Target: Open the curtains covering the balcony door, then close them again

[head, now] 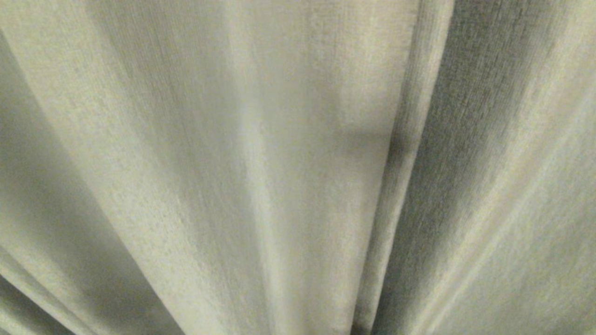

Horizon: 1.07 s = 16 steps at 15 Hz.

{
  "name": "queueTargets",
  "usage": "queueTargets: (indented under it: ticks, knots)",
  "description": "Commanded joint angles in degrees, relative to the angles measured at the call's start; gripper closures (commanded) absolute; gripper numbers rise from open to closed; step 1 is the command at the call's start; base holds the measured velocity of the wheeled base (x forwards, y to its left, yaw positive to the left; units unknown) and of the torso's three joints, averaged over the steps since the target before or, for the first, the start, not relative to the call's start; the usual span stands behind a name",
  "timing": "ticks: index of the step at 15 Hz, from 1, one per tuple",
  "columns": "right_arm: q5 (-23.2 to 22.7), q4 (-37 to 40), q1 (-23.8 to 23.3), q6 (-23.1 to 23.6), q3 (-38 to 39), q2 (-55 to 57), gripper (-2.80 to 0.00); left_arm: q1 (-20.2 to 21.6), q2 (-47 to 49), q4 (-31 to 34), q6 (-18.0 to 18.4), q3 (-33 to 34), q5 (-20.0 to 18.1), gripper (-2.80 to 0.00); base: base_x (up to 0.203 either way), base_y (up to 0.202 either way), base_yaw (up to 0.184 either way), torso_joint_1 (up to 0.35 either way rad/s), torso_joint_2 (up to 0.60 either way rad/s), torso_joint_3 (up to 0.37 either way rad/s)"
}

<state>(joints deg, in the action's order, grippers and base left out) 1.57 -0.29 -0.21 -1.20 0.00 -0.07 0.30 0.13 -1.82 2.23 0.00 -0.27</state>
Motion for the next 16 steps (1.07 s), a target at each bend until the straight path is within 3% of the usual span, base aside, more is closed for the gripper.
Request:
queueTargets:
  ticks: [1, 6, 16]
  knots:
    - [0.01, -0.06, 0.03, -0.03, 0.00, 0.07, 0.00, 0.05, -0.05, -0.03, 0.05, 0.00, 0.00, 0.00, -0.193, 0.000, -0.001, 0.002, 0.00, 0.007]
    - [0.01, -0.06, 0.03, -0.03, 0.00, 0.07, 0.00, 0.05, -0.05, -0.03, 0.05, 0.00, 0.00, 0.00, -0.156, 0.000, -0.003, 0.001, 0.00, 0.001]
    - [0.01, -0.06, 0.03, -0.02, 0.00, 0.07, 0.00, 0.05, -0.05, -0.03, 0.05, 0.00, 0.00, 0.00, 0.000, 0.000, 0.000, 0.000, 0.00, 0.000]
